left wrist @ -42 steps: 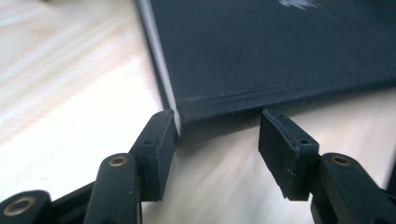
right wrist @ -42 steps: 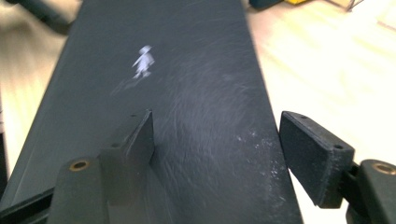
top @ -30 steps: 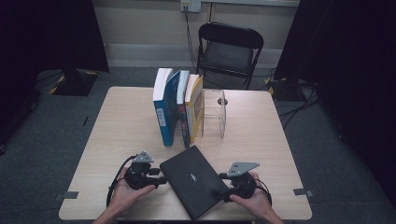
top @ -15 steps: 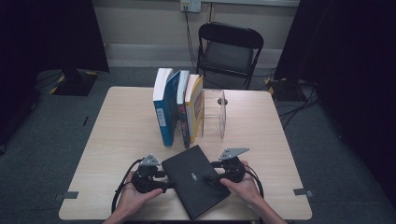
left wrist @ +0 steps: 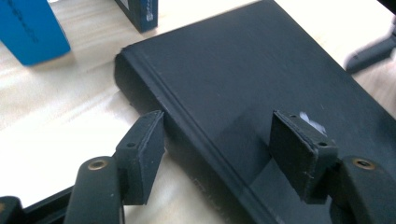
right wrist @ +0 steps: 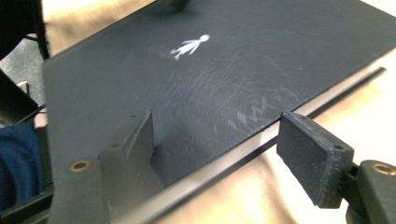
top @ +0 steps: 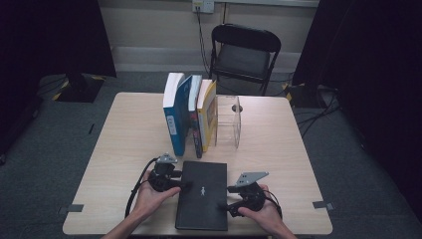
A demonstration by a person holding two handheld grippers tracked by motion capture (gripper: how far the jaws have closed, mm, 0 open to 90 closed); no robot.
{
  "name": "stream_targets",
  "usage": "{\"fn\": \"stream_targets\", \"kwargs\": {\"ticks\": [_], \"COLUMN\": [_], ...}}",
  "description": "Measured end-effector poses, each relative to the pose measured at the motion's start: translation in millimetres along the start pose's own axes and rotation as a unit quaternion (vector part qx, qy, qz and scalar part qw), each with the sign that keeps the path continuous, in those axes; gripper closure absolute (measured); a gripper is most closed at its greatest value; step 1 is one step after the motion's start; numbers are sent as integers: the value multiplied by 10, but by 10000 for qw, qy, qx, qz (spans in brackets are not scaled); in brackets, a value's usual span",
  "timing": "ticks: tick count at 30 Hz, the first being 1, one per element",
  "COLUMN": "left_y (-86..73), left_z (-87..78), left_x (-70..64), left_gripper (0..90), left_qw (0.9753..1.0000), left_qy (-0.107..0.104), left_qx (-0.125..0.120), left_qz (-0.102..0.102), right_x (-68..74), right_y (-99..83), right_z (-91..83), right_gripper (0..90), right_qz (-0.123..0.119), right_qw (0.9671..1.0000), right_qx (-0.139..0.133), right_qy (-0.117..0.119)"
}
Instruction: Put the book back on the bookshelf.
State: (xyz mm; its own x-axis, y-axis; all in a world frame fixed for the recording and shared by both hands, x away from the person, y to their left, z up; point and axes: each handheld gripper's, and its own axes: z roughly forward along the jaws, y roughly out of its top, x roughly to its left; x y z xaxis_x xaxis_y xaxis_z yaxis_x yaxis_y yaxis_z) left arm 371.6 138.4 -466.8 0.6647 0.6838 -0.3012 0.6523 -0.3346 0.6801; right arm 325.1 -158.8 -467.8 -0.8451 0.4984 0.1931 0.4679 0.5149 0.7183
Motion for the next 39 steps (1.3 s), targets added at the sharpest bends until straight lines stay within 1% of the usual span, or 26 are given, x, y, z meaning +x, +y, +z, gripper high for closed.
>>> {"fn": "stream_targets", "kwargs": {"ticks": [1,3,4,5,6,8,9,10,11,12,13,14,15,16,17,19,20,23,24,26,27,29,31,33,35,39], "left_y": [7,-3,-12,-23,-35,-63,-75,-87,-96,-105,-107,-108,-113,-120,-126,-134,-143,-180,-194,-218,-217,-212,-214,-211,-203,-195], "left_z": [2,-12,-21,-36,-41,-64,-71,-77,-88,-107,-123,-128,-137,-150,-162,-197,-213,-259,-262,-245,-238,-230,-222,-208,-200,-213], "left_x": [0,-6,-8,-12,-20,-35,-44,-52,-57,-58,-59,-65,-66,-59,-45,-2,14,44,58,86,97,105,108,123,137,151], "left_gripper": [363,370,378,378,378,374,374,374,375,406,406,405,406,406,407,424,434,459,469,436,419,408,404,385,365,393], "left_qw": [10000,10000,10000,9999,9999,9998,9998,9998,9998,9997,9997,9997,9997,9996,9996,9995,9996,9997,9998,9998,9998,9998,9997,9997,9995,9993], "left_qy": [-7,-18,-48,-75,-100,-143,-161,-171,-182,-207,-246,-241,-203,-193,-196,-240,-229,-167,-156,-178,-193,-199,-200,-178,-233,-298], "left_qx": [22,12,28,68,57,116,119,122,126,90,92,84,105,129,127,160,150,116,52,-32,-32,-50,-81,-90,-58,5], "left_qz": [9,60,60,72,73,78,65,39,15,1,-5,36,95,139,148,103,84,127,101,-31,-66,-81,-123,-116,-185,-230], "right_x": [15,8,-15,-39,-63,-100,-127,-149,-170,-203,-203,-224,-240,-254,-270,-304,-319,-375,-376,-350,-340,-317,-307,-301,-305,-335], "right_y": [-6,-4,8,24,40,69,87,102,113,146,146,164,177,189,203,237,260,319,338,363,360,338,306,276,249,225], "right_z": [-4,-10,-12,1,33,89,118,147,178,231,231,251,264,275,287,322,339,407,426,440,434,411,384,362,356,366], "right_gripper": [293,343,336,310,273,193,196,179,146,103,103,97,102,105,111,120,128,145,144,144,151,172,186,185,185,185], "right_qz": [15,53,126,206,286,363,478,553,585,651,651,691,707,673,661,627,616,601,601,535,523,492,497,537,636,861], "right_qw": [10000,9999,9998,9996,9993,9990,9986,9984,9983,9979,9979,9976,9974,9977,9978,9980,9980,9981,9981,9985,9986,9987,9986,9983,9977,9959], "right_qx": [-11,-78,-145,-166,-127,-87,-51,-30,-32,43,43,88,93,84,77,49,56,-17,-35,-63,-76,-141,-195,-210,-251,-260], "right_qy": [-15,-71,-80,-118,-198,-254,-198,-114,-73,-40,-40,-33,-19,10,37,79,96,166,142,23,-10,-59,-55,-52,-23,84]}}
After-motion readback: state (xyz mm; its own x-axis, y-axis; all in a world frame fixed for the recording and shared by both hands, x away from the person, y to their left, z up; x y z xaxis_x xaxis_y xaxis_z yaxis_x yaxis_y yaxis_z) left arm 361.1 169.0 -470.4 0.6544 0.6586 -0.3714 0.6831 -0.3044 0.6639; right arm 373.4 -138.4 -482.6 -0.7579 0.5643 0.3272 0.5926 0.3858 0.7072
